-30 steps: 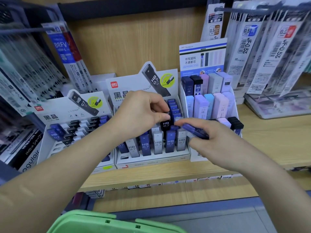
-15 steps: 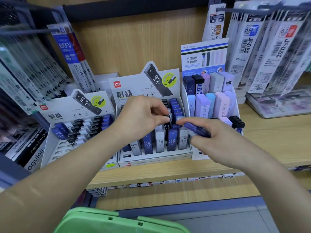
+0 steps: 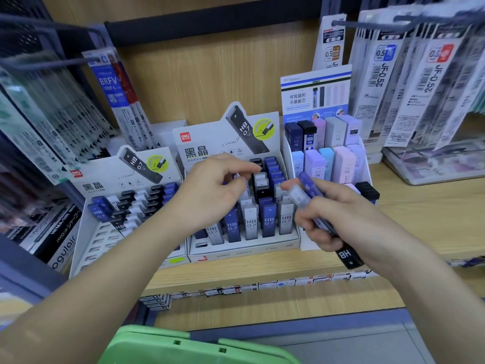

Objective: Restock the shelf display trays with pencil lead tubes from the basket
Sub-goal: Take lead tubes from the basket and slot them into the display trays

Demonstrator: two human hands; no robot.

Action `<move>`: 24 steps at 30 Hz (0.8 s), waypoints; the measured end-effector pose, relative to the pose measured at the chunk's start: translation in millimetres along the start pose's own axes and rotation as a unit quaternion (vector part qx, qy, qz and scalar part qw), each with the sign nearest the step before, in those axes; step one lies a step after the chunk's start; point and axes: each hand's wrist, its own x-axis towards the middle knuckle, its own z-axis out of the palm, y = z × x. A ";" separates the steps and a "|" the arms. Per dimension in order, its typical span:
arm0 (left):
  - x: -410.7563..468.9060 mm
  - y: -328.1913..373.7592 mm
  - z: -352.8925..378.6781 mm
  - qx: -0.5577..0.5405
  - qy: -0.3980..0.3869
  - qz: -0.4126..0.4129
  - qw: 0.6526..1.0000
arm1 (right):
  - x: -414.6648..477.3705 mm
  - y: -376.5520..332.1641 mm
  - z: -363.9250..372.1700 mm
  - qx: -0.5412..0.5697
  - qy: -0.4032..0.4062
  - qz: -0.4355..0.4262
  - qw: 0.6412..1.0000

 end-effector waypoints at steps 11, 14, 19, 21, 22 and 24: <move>-33.2 26.4 5.6 -0.380 -0.013 -0.097 0.920 | -6.9 6.8 15.0 0.100 -0.086 -0.042 0.990; -30.5 22.4 -3.2 -0.417 0.026 -0.092 0.904 | -3.5 9.1 16.7 0.170 -0.055 -0.023 0.984; -36.7 21.6 -22.2 -0.383 -0.024 -0.047 0.922 | -3.0 8.1 30.7 0.231 -0.028 -0.004 0.973; -40.5 23.2 -29.8 -0.324 -0.010 -0.034 0.945 | -2.7 9.5 40.2 0.232 -0.030 0.014 0.972; -42.4 23.6 -34.4 -0.284 0.006 -0.028 0.959 | -2.8 10.4 45.4 0.229 -0.037 0.030 0.972; -46.9 22.9 -48.5 -0.191 0.049 -0.023 0.980 | -2.7 12.4 54.7 0.231 -0.065 0.067 0.969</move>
